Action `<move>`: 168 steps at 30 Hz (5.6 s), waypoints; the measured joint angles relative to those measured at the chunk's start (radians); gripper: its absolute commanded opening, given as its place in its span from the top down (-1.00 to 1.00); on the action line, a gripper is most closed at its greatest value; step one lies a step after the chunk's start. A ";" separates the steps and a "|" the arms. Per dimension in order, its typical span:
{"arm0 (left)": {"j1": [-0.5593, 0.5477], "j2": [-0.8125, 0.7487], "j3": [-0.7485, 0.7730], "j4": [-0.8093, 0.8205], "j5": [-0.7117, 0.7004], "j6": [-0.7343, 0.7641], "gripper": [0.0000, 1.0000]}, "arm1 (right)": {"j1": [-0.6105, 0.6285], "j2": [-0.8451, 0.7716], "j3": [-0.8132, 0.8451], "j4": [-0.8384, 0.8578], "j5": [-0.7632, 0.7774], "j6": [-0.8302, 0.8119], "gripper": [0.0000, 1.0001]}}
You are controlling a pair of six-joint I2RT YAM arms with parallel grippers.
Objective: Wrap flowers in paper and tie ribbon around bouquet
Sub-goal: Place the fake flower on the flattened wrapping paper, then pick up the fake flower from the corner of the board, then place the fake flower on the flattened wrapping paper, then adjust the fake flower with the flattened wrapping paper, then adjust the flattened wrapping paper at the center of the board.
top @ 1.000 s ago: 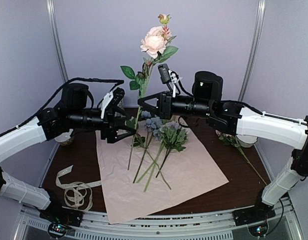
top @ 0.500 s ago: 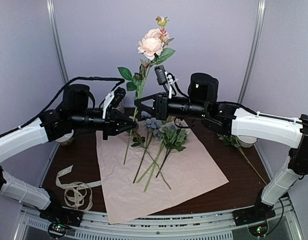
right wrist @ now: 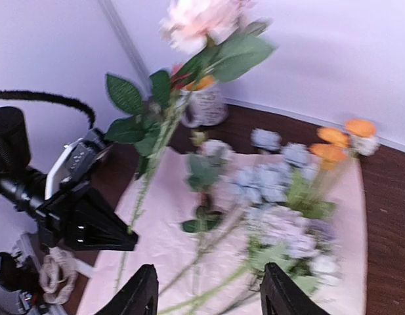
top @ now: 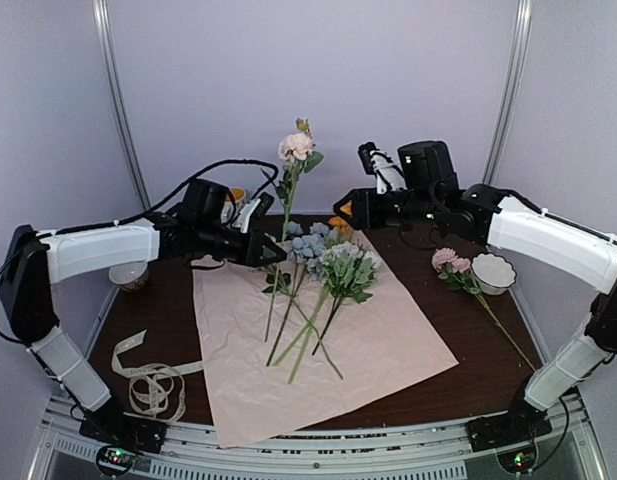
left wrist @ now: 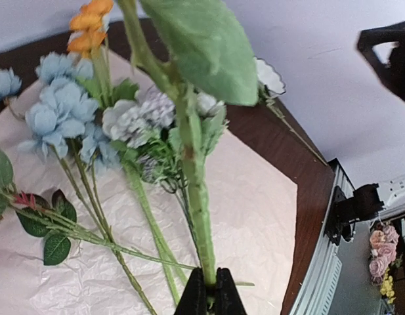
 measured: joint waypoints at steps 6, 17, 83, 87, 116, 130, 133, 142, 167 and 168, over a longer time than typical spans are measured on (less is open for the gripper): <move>0.005 0.227 0.045 0.019 0.008 -0.158 1.00 | -0.177 -0.089 -0.043 -0.302 0.260 -0.061 -0.07; -0.009 0.349 0.100 0.008 -0.014 -0.227 -0.07 | -0.476 0.002 -0.250 -0.610 0.415 -0.148 -0.09; 0.192 0.499 0.324 -0.198 -0.384 0.091 -0.18 | -0.013 0.400 0.035 0.058 -0.162 0.384 0.20; 0.192 0.506 0.325 -0.185 -0.381 0.103 -0.18 | -0.019 0.314 0.041 -0.006 -0.089 0.325 0.18; 0.112 0.418 0.278 -0.182 -0.367 0.171 -0.44 | -0.286 -0.023 -0.395 -0.467 0.273 0.092 0.12; 0.475 0.356 0.245 -0.261 -0.438 0.148 -0.85 | -0.181 -0.261 -0.763 -0.528 0.143 0.287 -0.05; 0.504 0.407 0.270 -0.295 -0.437 0.147 -0.95 | -0.169 -0.259 -0.812 -0.479 0.090 0.333 -0.07; 0.443 0.520 0.299 -0.330 -0.365 0.163 -0.58 | -0.154 -0.214 -0.826 -0.209 -0.059 0.446 0.05; 0.298 0.293 -0.057 -0.245 -0.353 0.123 1.00 | -0.427 -0.060 -0.525 -0.260 0.126 0.169 0.30; 0.293 0.285 -0.068 -0.243 -0.355 0.120 1.00 | -0.427 -0.055 -0.510 -0.284 0.148 0.157 0.28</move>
